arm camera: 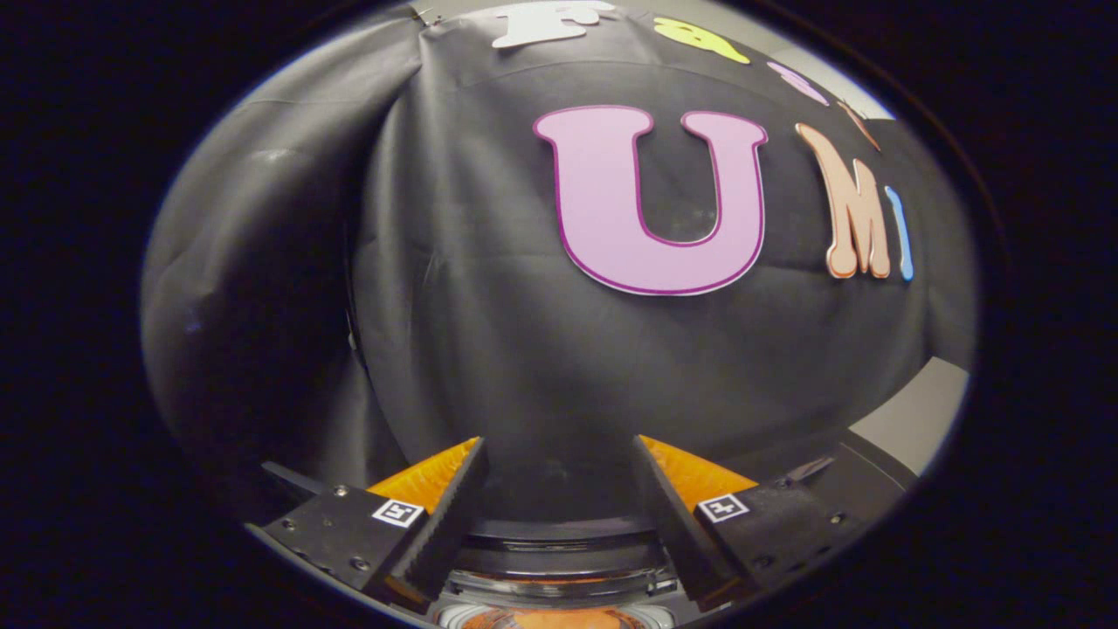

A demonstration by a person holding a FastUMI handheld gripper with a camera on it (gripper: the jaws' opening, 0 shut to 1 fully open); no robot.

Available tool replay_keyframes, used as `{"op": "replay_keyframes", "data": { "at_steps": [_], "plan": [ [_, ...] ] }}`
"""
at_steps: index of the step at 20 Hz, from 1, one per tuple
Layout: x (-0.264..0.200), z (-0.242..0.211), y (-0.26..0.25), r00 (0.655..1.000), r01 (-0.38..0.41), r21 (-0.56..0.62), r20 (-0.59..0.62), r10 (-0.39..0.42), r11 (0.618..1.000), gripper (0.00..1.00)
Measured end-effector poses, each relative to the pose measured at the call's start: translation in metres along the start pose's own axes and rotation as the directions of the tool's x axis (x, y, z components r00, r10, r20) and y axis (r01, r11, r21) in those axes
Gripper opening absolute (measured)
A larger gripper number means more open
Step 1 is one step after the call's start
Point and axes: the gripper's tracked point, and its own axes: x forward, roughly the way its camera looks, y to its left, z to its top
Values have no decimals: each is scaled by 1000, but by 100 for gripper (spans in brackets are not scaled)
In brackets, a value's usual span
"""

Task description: Put the clothes into the washing machine and then close the washing machine lid.

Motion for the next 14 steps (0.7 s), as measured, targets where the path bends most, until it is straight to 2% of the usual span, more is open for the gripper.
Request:
{"op": "replay_keyframes", "data": {
  "at_steps": [14],
  "plan": [
    [7, 2, -4, 998, -63, 3, 0, 63, 998, 98]
  ]
}}
